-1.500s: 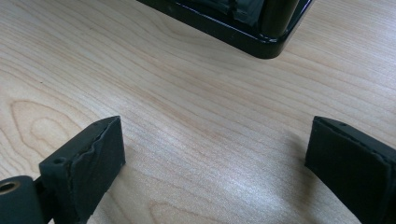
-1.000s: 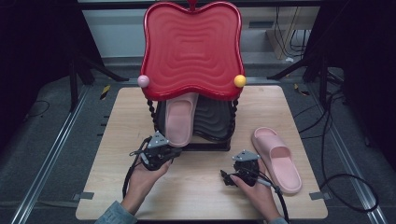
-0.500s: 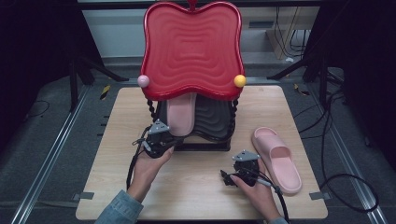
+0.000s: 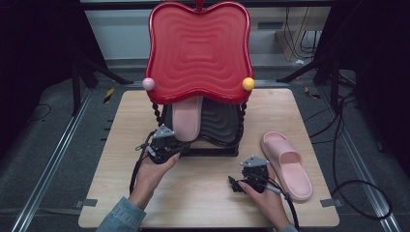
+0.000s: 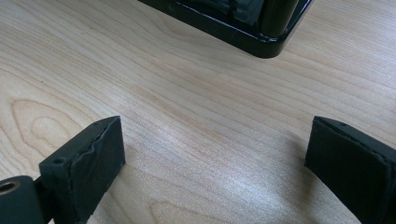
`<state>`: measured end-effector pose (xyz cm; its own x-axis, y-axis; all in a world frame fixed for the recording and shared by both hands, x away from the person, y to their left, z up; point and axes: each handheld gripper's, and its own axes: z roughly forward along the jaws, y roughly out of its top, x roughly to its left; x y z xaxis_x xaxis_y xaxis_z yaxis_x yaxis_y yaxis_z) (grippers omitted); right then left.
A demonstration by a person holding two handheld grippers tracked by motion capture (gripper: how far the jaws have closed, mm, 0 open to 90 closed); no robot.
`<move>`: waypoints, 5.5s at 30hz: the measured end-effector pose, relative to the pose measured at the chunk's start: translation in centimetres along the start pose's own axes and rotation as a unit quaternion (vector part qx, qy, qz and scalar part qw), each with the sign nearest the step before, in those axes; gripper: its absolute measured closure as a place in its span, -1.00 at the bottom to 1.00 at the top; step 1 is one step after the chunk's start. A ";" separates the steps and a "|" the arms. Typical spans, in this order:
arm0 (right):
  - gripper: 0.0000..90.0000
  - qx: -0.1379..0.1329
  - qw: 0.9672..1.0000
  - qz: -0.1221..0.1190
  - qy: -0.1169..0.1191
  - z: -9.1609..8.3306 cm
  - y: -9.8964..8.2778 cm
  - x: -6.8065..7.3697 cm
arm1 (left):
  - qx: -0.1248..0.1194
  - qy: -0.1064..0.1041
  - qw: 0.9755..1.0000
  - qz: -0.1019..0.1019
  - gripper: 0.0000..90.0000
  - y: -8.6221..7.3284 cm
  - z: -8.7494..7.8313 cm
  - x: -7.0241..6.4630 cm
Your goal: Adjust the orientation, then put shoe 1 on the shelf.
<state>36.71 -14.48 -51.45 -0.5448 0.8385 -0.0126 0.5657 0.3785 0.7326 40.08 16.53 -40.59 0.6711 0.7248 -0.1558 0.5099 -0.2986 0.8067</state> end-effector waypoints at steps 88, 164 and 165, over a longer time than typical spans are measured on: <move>0.88 0.005 0.991 0.072 -0.112 -9.5 -2.7 -15.8 | 0.033 0.216 0.976 -0.023 -0.29 -11.3 -5.3 8.6; 0.87 -0.006 0.975 -0.058 0.212 -5.1 5.2 7.6 | 0.042 0.213 0.976 -0.030 -0.29 -12.2 -5.0 9.1; 0.88 -0.014 0.975 -0.054 0.216 -5.5 5.3 7.6 | 0.041 0.213 0.976 -0.031 -0.29 -12.2 -5.0 9.1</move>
<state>32.19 -8.20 -43.91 -0.8132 0.5492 0.1927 0.4768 0.4386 0.7618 37.32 29.86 -48.99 0.3627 0.9298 0.0630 0.5955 -0.2832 0.7518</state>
